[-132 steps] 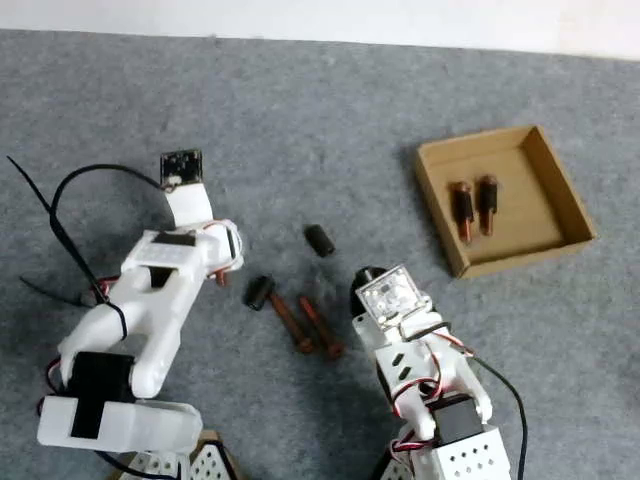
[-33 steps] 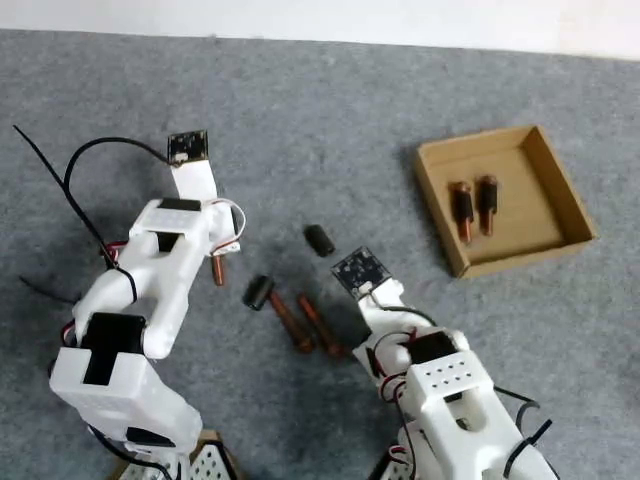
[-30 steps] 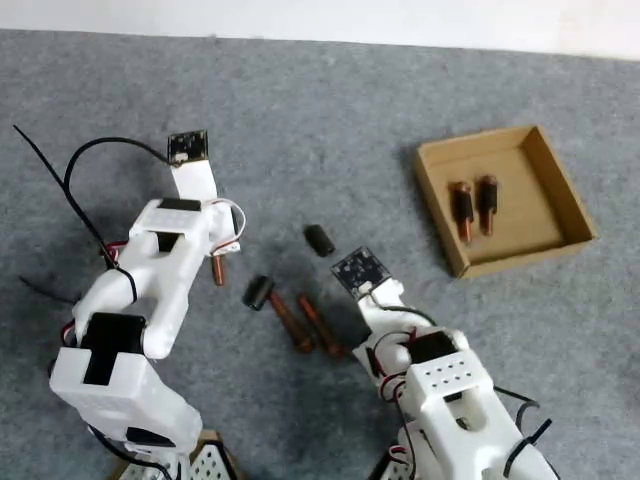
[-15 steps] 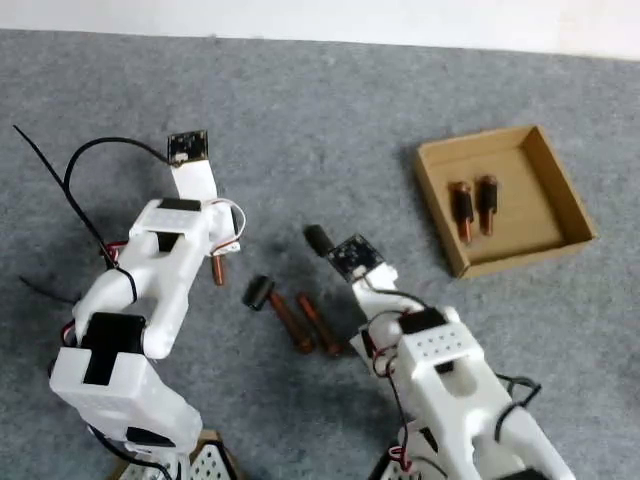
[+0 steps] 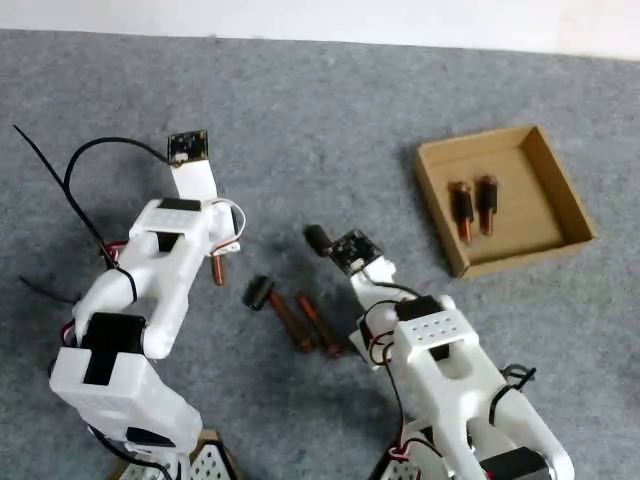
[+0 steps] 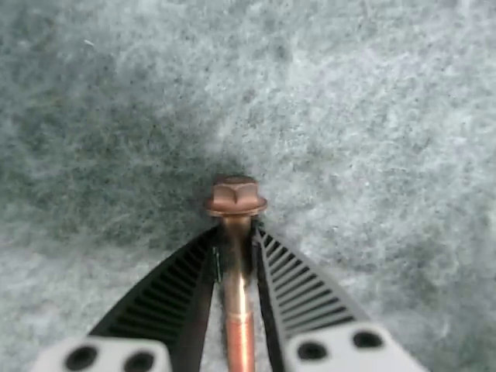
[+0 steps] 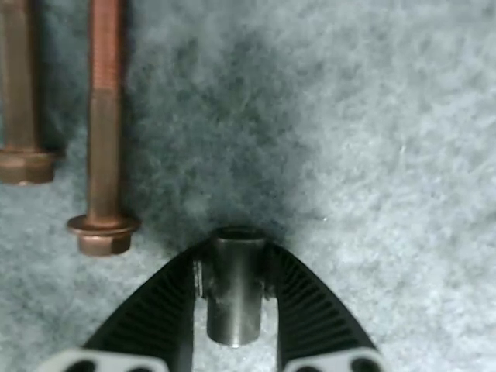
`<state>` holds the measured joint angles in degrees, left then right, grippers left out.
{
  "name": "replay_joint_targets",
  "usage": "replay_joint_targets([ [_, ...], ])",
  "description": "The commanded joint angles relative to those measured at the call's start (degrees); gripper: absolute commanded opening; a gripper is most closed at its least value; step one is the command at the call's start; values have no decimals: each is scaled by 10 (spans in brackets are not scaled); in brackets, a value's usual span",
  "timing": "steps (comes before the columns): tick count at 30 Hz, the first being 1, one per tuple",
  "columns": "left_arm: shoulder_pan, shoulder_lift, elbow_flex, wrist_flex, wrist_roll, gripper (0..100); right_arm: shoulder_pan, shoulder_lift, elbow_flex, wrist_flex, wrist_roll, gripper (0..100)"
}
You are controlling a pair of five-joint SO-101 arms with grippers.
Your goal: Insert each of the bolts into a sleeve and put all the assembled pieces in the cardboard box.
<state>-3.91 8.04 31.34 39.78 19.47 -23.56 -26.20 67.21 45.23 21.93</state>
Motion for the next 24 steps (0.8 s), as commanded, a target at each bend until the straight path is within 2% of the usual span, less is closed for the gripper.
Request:
replay_joint_targets([
  [1,-9,0,-23,4,-4,6,6,8,-18,2,-2,4],
  [6,-9,0,-23,4,-4,6,7,2,-20,0,-4,4],
  [15,-9,0,-23,4,-4,6,7,2,-17,-97,-5,4],
  [24,-9,-1,-23,4,-4,6,7,1,-17,-126,-5,4],
])
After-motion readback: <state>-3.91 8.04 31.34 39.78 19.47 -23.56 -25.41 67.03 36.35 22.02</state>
